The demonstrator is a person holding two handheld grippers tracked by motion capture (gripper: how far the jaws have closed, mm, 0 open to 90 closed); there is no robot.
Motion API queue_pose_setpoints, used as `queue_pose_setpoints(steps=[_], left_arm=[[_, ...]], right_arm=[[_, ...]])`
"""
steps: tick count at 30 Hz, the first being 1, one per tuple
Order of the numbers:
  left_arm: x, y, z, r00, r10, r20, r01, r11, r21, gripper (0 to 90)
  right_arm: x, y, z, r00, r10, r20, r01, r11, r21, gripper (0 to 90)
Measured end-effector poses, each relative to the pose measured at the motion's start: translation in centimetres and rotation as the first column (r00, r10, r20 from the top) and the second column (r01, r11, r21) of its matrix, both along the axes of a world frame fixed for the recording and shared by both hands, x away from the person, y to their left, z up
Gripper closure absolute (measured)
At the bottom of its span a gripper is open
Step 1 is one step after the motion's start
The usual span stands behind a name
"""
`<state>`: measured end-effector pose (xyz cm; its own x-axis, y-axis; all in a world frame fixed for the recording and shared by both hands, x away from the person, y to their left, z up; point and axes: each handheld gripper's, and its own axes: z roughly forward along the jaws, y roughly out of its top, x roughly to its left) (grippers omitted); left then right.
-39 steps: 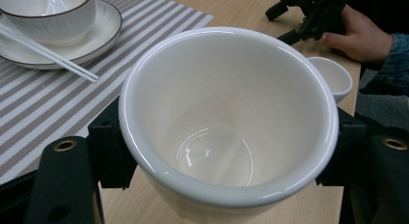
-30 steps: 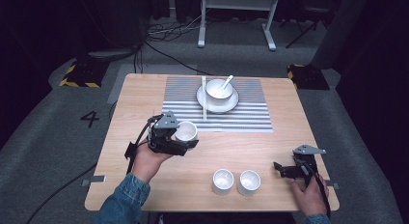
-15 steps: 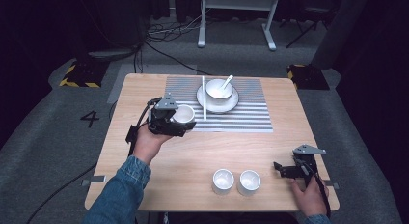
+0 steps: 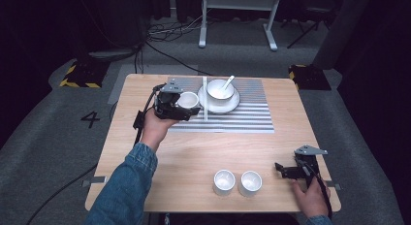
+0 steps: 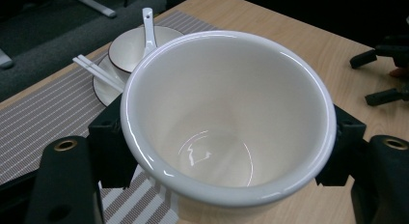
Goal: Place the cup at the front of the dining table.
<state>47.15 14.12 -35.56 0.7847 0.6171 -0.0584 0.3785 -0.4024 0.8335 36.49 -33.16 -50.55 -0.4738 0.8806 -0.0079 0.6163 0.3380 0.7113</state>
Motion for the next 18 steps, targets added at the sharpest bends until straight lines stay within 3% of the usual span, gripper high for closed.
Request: queue_pose_setpoints(steps=[2,3,8,12,15,18], left_arm=[[0.7,-0.1,-0.1,0.9997,0.024,0.007,-0.024,0.9997,0.010,26.6],[1.3,-0.2,-0.1,0.9988,0.044,0.020,-0.045,0.9981,0.042,26.6],[2.7,-0.1,-0.6,0.9971,0.074,0.019,-0.074,0.9970,0.021,26.6],[4.1,0.0,-1.3,0.9947,0.102,0.013,-0.103,0.9943,0.030,26.6],[5.0,0.3,-2.0,0.9931,0.115,0.023,-0.115,0.9933,0.011,26.6],[5.7,1.0,-3.0,0.9908,0.118,0.065,-0.117,0.9927,-0.030,26.6]], right_arm=[[0.0,0.0,0.0,1.0000,-0.001,-0.001,0.001,1.000,0.000,0.6],[0.0,0.0,0.0,1.0000,-0.001,0.000,0.001,1.000,-0.001,0.6],[0.0,0.0,0.0,1.0000,0.000,0.001,0.000,1.000,-0.001,0.6],[0.0,0.0,0.0,1.0000,0.000,0.001,0.000,1.000,-0.002,0.6],[0.0,0.0,0.0,1.0000,0.000,0.001,0.000,1.000,-0.002,0.6],[0.0,0.0,0.0,1.0000,0.001,0.001,-0.001,1.000,-0.002,0.6]])
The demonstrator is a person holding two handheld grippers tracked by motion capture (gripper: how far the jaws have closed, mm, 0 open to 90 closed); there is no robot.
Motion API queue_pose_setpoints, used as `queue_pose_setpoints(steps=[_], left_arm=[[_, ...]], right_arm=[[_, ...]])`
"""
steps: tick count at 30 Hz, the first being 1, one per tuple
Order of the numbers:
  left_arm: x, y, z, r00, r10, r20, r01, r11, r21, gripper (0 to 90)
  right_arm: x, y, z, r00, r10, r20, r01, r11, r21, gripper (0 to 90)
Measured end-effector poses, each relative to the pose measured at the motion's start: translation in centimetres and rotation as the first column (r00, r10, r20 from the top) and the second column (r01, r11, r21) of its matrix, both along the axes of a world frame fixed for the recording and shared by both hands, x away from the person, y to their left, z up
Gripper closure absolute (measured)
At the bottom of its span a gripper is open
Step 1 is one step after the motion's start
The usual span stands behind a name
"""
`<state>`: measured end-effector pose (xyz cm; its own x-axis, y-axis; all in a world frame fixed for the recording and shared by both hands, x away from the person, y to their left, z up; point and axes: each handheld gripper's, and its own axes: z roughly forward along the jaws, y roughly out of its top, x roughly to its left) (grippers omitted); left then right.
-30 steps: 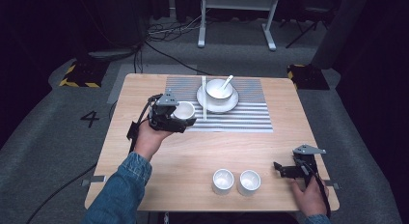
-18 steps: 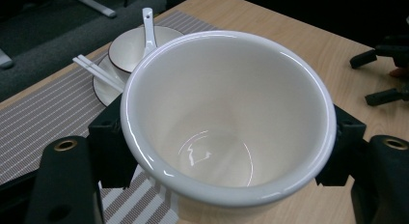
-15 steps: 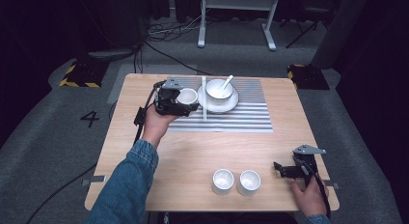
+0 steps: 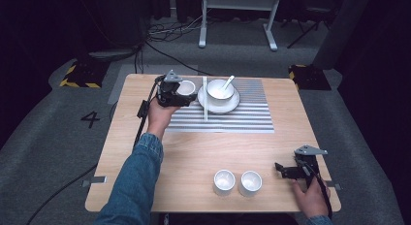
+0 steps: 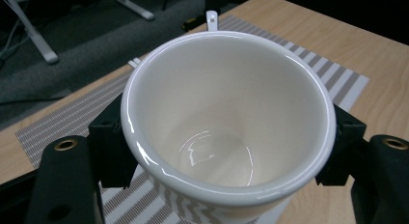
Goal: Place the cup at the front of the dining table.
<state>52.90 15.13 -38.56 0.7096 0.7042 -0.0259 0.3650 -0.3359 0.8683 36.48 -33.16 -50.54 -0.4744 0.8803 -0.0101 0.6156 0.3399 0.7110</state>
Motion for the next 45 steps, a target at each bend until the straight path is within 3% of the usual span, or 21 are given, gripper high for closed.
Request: queue_pose_setpoints(steps=[1,6,8,12,14,20,24,25,29,38,45], left_arm=[[0.2,0.1,-0.2,1.0000,-0.005,0.003,0.005,1.0000,-0.005,26.6],[1.1,0.0,-1.4,0.9997,0.023,-0.009,-0.023,0.9980,0.059,26.6],[1.8,0.2,-2.4,0.9980,0.049,-0.039,-0.047,0.9977,0.048,26.6],[2.3,0.1,-3.3,0.9957,0.071,-0.059,-0.067,0.9956,0.065,26.6],[2.5,-0.1,-4.1,0.9945,0.073,-0.075,-0.069,0.9964,0.049,26.6],[2.8,-0.8,-5.2,0.9916,0.081,-0.101,-0.076,0.9955,0.056,26.6],[2.8,-1.1,-6.7,0.9867,0.108,-0.122,-0.105,0.9940,0.032,26.6],[3.0,-1.4,-7.4,0.9835,0.114,-0.140,-0.108,0.9928,0.052,26.6],[3.0,-1.8,-7.9,0.9829,0.112,-0.147,-0.099,0.9911,0.088,26.6],[2.9,-2.3,-8.6,0.9814,0.109,-0.158,-0.094,0.9902,0.104,26.6],[2.9,-3.0,-9.1,0.9819,0.081,-0.171,-0.058,0.9891,0.136,26.6]], right_arm=[[0.0,0.0,0.0,1.0000,0.000,0.000,0.000,1.000,0.000,0.6],[0.0,0.0,0.0,1.0000,0.000,0.001,0.000,1.000,0.000,0.6],[0.0,0.0,0.0,1.0000,0.000,0.000,0.000,1.000,0.001,0.6],[0.0,0.0,0.0,1.0000,-0.001,0.000,0.001,1.000,0.000,0.6],[0.0,0.0,0.0,1.0000,-0.001,0.000,0.001,1.000,0.001,0.6],[0.0,0.0,0.0,1.0000,-0.001,0.000,0.001,1.000,0.001,0.6],[0.0,0.0,0.0,1.0000,-0.001,0.000,0.001,1.000,0.001,0.6],[0.0,0.0,0.0,1.0000,0.000,0.000,0.000,1.000,0.001,0.6],[0.0,0.0,0.0,1.0000,-0.001,0.000,0.001,1.000,0.001,0.6],[0.0,0.0,0.0,1.0000,0.000,0.000,0.000,1.000,0.001,0.6],[0.0,0.0,0.0,1.0000,-0.001,0.000,0.001,1.000,0.001,0.6]])
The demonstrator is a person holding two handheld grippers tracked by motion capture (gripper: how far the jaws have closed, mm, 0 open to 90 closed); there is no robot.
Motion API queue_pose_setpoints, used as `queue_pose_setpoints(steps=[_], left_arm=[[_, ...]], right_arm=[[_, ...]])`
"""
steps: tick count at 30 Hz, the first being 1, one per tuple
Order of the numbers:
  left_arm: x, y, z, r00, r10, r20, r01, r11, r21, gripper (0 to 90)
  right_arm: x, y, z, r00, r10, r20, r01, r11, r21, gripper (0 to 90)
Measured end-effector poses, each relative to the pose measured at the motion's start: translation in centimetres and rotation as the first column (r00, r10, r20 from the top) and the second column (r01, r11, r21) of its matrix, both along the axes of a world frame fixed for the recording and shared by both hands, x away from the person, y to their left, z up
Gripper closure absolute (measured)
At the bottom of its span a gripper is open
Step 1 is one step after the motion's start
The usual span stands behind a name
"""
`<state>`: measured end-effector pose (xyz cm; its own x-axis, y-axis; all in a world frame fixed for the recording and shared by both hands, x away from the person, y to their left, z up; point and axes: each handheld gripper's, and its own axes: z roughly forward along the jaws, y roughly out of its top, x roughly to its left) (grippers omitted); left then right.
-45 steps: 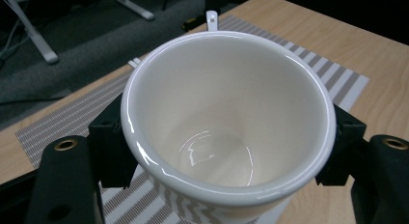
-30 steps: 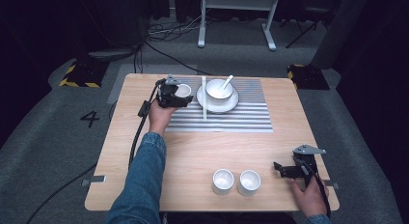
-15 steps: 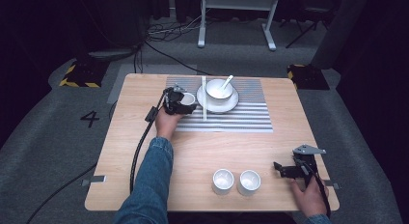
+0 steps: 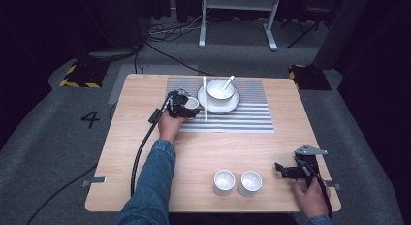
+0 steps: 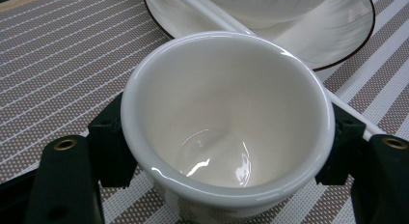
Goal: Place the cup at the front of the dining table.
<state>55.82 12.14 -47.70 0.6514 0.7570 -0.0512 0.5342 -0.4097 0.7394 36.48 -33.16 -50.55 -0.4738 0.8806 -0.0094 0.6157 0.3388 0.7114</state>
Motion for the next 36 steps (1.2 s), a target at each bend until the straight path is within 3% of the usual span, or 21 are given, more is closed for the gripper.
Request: queue_pose_setpoints(steps=[4,11,14,20,27,33,36], left_arm=[[-0.1,0.1,0.0,1.0000,0.002,-0.003,-0.002,1.0000,0.002,26.5],[-0.3,-0.3,0.2,1.0000,0.004,-0.004,-0.003,0.9980,0.062,25.2],[-0.4,-0.3,0.2,0.9997,0.019,-0.016,-0.018,0.9987,0.047,23.5],[-0.8,-0.5,1.1,0.9994,0.034,-0.001,-0.034,0.9994,0.011,15.2],[-1.8,-0.2,2.4,0.9973,0.035,0.064,-0.035,0.9993,0.011,16.6],[-2.7,1.0,3.0,0.9954,0.061,0.074,-0.058,0.9973,-0.046,17.1],[-3.3,1.3,3.6,0.9957,0.045,0.080,-0.042,0.9983,-0.041,17.1]], right_arm=[[0.0,0.0,0.0,1.0000,0.000,0.000,0.000,1.000,0.000,0.6],[0.0,0.0,0.0,1.0000,0.000,0.000,0.000,1.000,0.000,0.6],[0.0,0.0,0.0,1.0000,0.000,0.000,0.000,1.000,0.000,0.6],[0.0,0.0,0.0,1.0000,0.000,0.000,0.000,1.000,0.000,0.6],[0.0,0.0,0.0,1.0000,0.000,0.000,0.000,1.000,0.000,0.6],[0.0,0.0,0.0,1.0000,0.000,0.000,0.000,1.000,0.000,0.6],[0.0,0.0,0.0,1.0000,0.000,0.000,0.000,1.000,0.000,0.6]])
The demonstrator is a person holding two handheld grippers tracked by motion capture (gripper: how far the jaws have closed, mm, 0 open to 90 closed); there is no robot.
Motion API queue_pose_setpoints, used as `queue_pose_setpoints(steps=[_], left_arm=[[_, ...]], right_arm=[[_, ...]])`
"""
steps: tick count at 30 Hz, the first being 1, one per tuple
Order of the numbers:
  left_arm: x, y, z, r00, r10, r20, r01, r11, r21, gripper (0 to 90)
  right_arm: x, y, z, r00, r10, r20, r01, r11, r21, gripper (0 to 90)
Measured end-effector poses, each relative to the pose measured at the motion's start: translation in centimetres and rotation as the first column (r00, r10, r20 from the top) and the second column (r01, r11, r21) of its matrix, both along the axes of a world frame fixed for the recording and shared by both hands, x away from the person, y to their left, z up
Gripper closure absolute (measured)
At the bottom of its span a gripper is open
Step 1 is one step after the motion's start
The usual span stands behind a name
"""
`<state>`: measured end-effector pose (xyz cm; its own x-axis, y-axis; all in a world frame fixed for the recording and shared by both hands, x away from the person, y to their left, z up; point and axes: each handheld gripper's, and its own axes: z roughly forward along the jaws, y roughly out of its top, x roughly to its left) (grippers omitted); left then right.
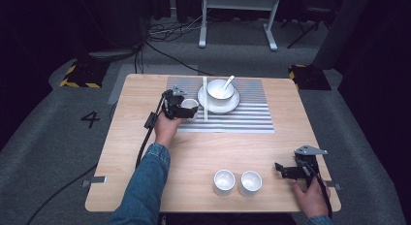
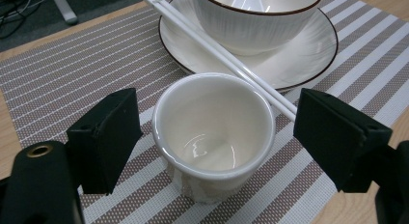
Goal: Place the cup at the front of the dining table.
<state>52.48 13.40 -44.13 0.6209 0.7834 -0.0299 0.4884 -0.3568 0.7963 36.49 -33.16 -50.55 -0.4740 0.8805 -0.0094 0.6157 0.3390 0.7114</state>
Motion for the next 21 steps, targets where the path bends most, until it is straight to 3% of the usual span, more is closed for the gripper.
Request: queue_pose_setpoints(steps=[9,21], left_arm=[[-2.3,0.6,1.5,0.9992,-0.024,0.033,0.024,0.9993,-0.028,17.1],[-6.1,1.1,3.4,0.9938,-0.095,0.058,0.098,0.9936,-0.055,17.1]], right_arm=[[0.0,0.0,0.0,1.0000,0.000,0.001,0.000,1.000,0.000,0.6],[0.0,0.0,0.0,1.0000,0.000,0.000,0.000,1.000,0.000,0.6]])
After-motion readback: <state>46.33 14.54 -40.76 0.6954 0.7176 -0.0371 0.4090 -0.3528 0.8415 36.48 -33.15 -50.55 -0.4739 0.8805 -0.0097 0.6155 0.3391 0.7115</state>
